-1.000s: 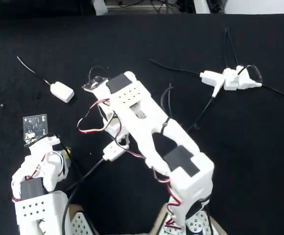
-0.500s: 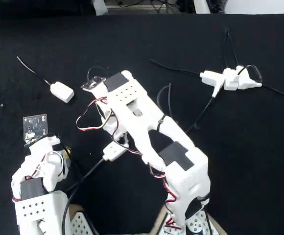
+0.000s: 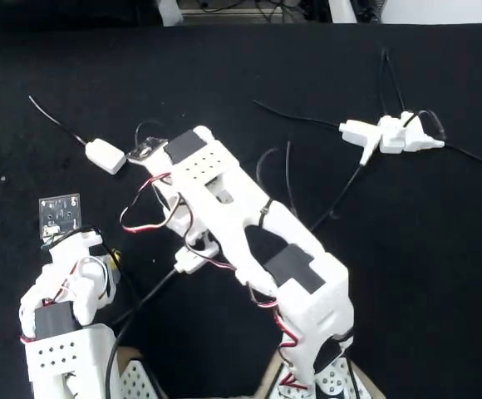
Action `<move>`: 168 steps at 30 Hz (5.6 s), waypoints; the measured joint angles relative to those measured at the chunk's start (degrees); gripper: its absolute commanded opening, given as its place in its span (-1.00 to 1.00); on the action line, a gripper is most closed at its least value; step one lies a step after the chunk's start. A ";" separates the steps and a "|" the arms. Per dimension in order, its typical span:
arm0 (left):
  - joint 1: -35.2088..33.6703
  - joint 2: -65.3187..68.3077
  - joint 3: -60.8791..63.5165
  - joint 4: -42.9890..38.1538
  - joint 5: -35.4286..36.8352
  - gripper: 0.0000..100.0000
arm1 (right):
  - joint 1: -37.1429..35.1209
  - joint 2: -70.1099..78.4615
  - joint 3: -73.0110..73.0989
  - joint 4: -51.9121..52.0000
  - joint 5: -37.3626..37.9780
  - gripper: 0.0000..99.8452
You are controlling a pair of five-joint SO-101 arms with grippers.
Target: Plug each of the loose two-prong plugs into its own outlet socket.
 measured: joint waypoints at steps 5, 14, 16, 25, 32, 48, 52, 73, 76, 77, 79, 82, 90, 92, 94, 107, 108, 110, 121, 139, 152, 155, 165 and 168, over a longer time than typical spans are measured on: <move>0.00 0.00 0.00 0.00 0.00 -0.58 | 0.26 0.00 0.00 0.00 0.00 -0.98; 0.00 0.00 0.00 0.00 0.00 -0.58 | 0.88 0.00 1.58 0.00 0.00 -0.98; 0.00 0.00 0.00 0.00 0.00 -0.58 | 0.88 0.00 1.58 0.00 0.00 -0.98; 0.00 0.00 0.00 0.00 0.00 -0.58 | 1.76 0.00 1.58 -0.62 0.00 -0.98; 0.00 0.00 0.00 0.00 0.00 -0.58 | 1.76 0.00 1.58 -0.70 0.70 -0.98; 0.00 0.00 0.00 0.00 0.00 -0.58 | 2.20 0.00 1.58 -0.70 0.70 -0.98; 0.00 0.00 0.00 0.00 0.00 -0.58 | 4.04 0.00 1.58 -0.79 0.70 -0.98; 0.00 0.00 0.00 0.00 0.00 -0.58 | 4.04 3.78 1.58 -2.37 -1.32 -0.98; 0.00 0.00 0.00 0.00 0.00 -0.58 | 3.43 5.63 1.76 -3.52 -1.76 -0.98; 0.00 0.00 0.00 0.00 0.00 -0.58 | 3.08 5.63 1.76 -3.96 -1.76 -0.98; 0.00 0.00 0.00 0.00 0.00 -0.58 | 2.37 5.63 1.76 -4.04 -1.76 -0.98; 0.00 0.00 0.00 0.00 0.00 -0.58 | 1.58 5.63 1.76 -4.13 -1.76 -0.98; 0.00 0.00 0.00 0.00 0.00 -0.58 | 1.41 5.63 1.76 -5.10 -1.67 -0.98; 0.00 0.00 0.00 0.00 0.00 -0.58 | 1.41 5.63 1.76 -5.54 -1.67 -0.92; 0.00 0.00 0.00 0.00 0.00 -0.58 | 1.23 5.54 2.20 -5.98 -1.67 -0.79; 0.00 0.00 0.00 0.00 0.00 -0.58 | -3.69 -8.62 5.36 -7.74 12.40 -0.74; 0.00 0.00 0.00 0.00 0.00 -0.58 | -3.69 -10.11 5.36 -7.74 15.47 -0.74; 0.00 0.00 0.00 0.00 0.00 -0.58 | -3.69 -12.48 6.24 -7.65 22.86 -0.74; -7.91 0.00 0.00 0.00 0.00 -0.59 | -3.34 -13.63 19.87 -11.34 58.02 -0.29; -20.22 0.00 -2.11 0.00 3.87 -0.59 | -3.34 -13.63 37.98 -36.04 63.30 -0.35; -20.22 0.00 -2.11 0.00 3.87 -0.59 | 7.91 -13.54 31.47 -37.10 49.49 -0.98; -20.22 0.00 -2.11 0.00 3.87 -0.59 | 15.21 -14.24 24.44 -33.58 40.88 -0.98; -20.22 0.00 -2.11 0.00 3.87 -0.59 | 43.08 -7.56 -4.40 -16.70 15.91 -0.98; -20.22 0.00 -2.11 0.00 3.87 -0.59 | 44.92 1.14 -10.46 -15.65 15.30 -0.96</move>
